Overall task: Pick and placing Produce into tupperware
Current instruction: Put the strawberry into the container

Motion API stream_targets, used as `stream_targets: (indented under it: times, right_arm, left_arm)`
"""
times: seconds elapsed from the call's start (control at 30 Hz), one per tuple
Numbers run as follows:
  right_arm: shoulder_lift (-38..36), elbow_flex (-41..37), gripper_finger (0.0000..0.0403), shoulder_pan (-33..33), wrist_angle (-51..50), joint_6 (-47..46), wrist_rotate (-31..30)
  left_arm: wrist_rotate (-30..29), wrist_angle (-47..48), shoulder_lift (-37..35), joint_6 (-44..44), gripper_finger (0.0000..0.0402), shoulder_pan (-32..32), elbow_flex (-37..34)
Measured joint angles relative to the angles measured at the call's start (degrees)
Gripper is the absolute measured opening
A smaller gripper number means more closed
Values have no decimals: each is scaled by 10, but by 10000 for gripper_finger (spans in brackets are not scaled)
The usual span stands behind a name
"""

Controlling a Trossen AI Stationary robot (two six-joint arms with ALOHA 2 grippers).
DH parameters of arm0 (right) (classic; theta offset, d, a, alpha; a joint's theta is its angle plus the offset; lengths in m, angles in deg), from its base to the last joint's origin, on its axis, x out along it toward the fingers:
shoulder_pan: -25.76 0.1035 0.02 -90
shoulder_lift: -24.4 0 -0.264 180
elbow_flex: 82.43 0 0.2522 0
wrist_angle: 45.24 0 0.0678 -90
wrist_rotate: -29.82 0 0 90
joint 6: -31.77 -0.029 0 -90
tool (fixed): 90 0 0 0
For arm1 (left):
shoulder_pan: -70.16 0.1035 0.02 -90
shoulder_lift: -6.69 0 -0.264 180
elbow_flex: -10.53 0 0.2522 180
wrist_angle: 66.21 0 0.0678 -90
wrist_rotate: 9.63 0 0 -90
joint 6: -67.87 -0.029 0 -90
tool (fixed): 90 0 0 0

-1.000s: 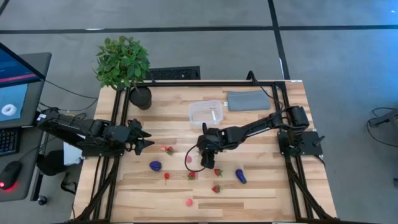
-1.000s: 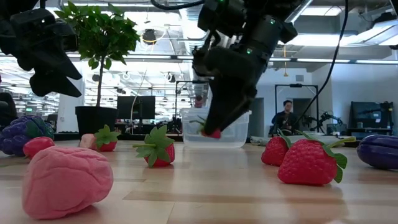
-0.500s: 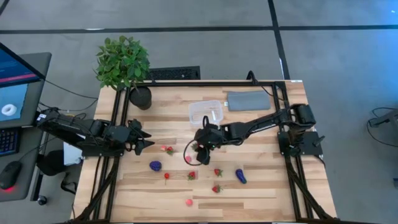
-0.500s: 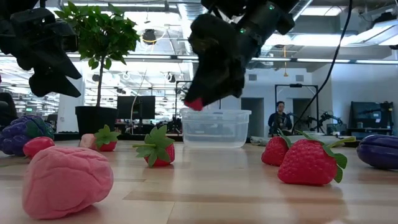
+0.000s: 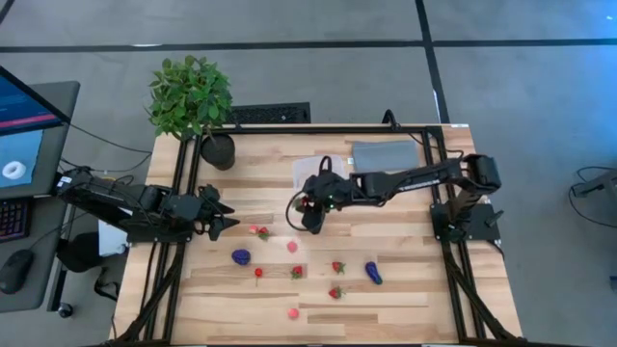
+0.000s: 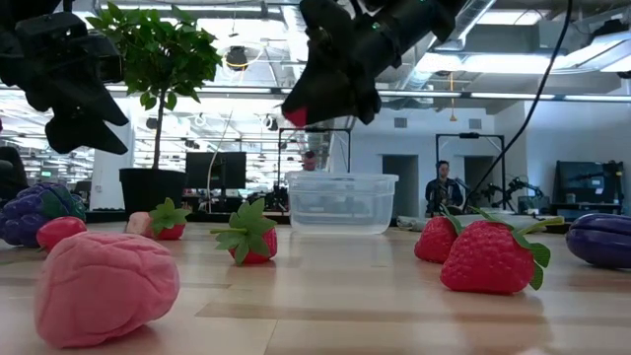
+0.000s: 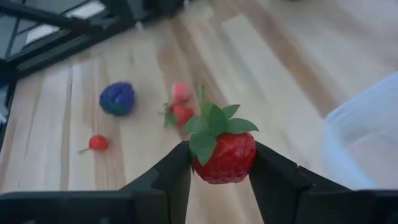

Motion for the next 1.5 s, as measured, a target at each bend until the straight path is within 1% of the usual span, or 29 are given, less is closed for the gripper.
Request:
stream_targets:
  times: [0.1, 0.33, 0.6, 0.67, 0.87, 1.03, 1.17, 1.3, 1.5]
  right_arm:
    - [-13, 0, 176, -14, -4, 10, -10]
    - [-46, 0, 164, -50, -19, 35, -11]
    - [-74, -1, 177, -88, -42, 56, -11]
    - [-82, -13, 176, -96, -37, 59, -11]
    - [-127, -104, 166, -117, 24, 31, -11]
    - [-157, -177, 175, -132, 79, 2, -10]
    - [-166, -215, 178, -143, 128, -13, -10]
    - [-152, -228, 170, -155, 161, -21, -7]
    - [-115, -228, 170, -169, 198, -20, 19]
  left_arm:
    - [0, 0, 0, 0, 249, 0, 0]
    - [0, 0, 0, 0, 249, 0, 0]
    - [0, 0, 0, 4, 249, 0, 0]
    - [0, 0, 0, 5, 249, 0, 0]
    - [0, 0, 0, 7, 249, 0, 0]
    - [0, 0, 0, 7, 249, 0, 0]
    - [-1, 0, 0, 13, 249, 0, 0]
    - [-1, 0, 0, 28, 249, 0, 0]
    - [-3, -14, 0, 44, 249, 0, 0]
